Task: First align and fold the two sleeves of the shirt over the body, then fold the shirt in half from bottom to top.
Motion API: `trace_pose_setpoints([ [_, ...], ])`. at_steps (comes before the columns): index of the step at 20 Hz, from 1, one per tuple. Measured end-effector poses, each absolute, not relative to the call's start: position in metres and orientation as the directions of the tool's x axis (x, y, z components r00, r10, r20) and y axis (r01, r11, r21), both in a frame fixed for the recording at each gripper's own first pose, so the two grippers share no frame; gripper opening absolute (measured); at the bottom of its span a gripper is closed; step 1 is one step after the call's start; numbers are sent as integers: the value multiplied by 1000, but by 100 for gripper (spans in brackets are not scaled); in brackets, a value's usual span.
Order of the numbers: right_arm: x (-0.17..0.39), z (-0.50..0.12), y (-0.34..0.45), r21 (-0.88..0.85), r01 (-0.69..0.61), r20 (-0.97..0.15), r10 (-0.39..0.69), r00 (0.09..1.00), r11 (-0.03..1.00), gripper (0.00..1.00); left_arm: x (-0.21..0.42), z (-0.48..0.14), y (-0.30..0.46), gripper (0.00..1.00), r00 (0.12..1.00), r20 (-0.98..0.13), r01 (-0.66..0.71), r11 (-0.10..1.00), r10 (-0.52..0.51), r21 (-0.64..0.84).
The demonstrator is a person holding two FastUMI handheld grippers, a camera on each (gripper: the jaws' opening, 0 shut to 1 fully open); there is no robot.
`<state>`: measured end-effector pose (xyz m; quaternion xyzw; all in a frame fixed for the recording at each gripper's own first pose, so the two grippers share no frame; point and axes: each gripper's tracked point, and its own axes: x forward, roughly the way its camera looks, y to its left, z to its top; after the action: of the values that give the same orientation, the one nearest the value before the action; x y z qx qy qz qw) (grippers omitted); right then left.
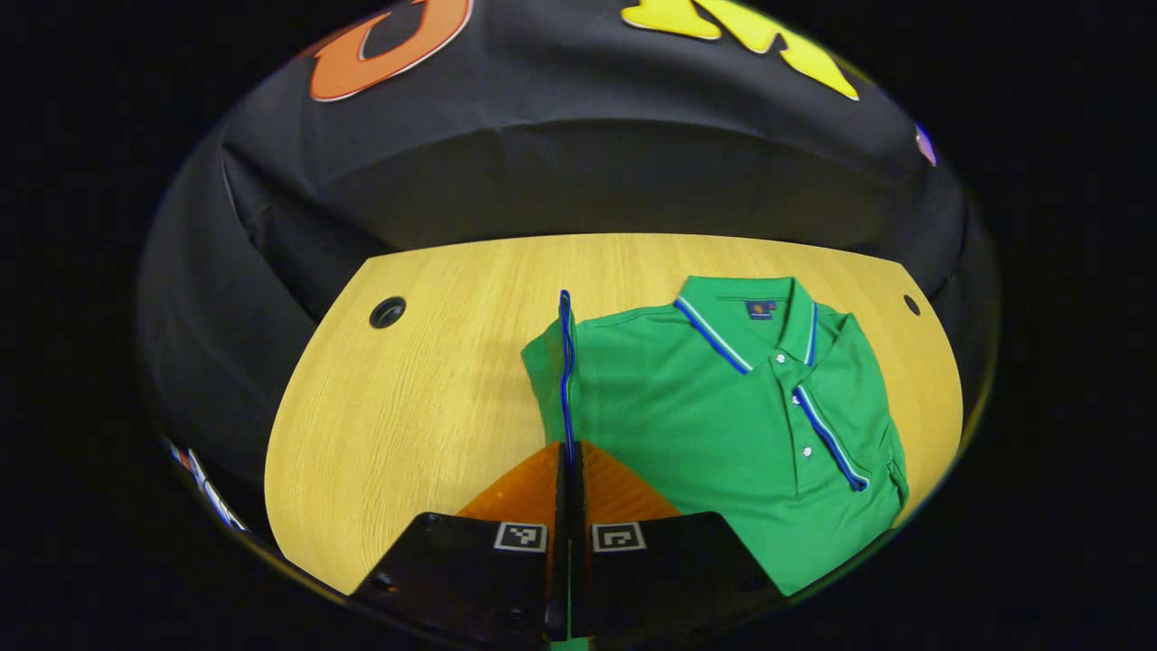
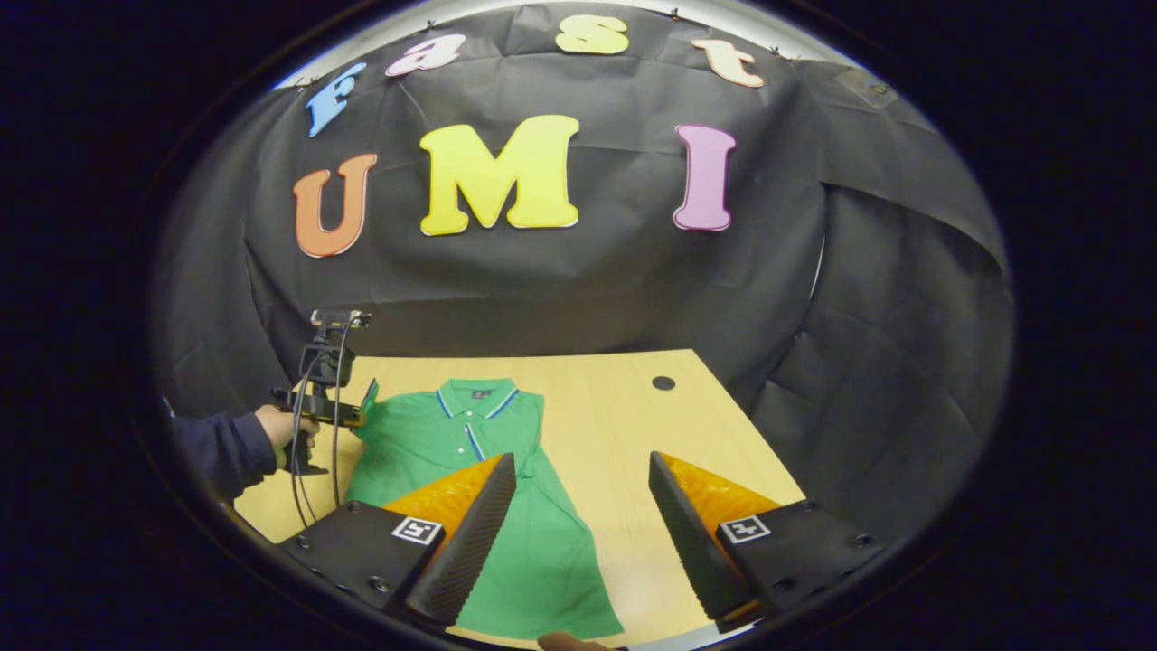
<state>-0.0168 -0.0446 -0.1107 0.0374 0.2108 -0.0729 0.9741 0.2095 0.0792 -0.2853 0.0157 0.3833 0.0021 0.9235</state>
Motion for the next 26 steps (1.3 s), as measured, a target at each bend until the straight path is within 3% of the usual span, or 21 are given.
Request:
trace_pose_setpoints([
  [12, -25, -136, -70, 50, 207, -467, -160, 870, 977, 94, 204, -299, -8, 4, 687, -723, 228, 966, -73, 120],
  [16, -23, -143, -76, 55, 201, -478, -151, 865, 978, 94, 194, -302, -20, 9, 662, -740, 245, 968, -119, 63],
  [17, -21, -144, -76, 58, 197, -482, -145, 864, 979, 94, 190, -299, -19, 13, 666, -735, 237, 970, -126, 49],
  [19, -19, -147, -77, 64, 187, -491, -132, 861, 980, 94, 183, -292, -18, 60, 677, -724, 224, 974, -133, 30],
  [20, -18, -148, -77, 66, 177, -498, -122, 858, 982, 94, 178, -286, -15, 71, 688, -713, 217, 976, -133, 28],
  [21, -17, -153, -76, 67, 164, -507, -108, 855, 984, 94, 174, -279, -13, 64, 701, -701, 213, 976, -131, 31],
  [23, -17, -160, -71, 94, 136, -526, -67, 848, 986, 95, 163, -269, -7, 75, 725, -677, 201, 979, -127, 31],
  [24, -16, -164, -67, 105, 122, -536, -47, 843, 987, 95, 153, -265, -3, 87, 731, -671, 190, 981, -121, 30],
  [26, -15, -176, -62, 101, 95, -557, -22, 830, 990, 95, 132, -262, 7, 94, 730, -675, 170, 985, -106, 28],
])
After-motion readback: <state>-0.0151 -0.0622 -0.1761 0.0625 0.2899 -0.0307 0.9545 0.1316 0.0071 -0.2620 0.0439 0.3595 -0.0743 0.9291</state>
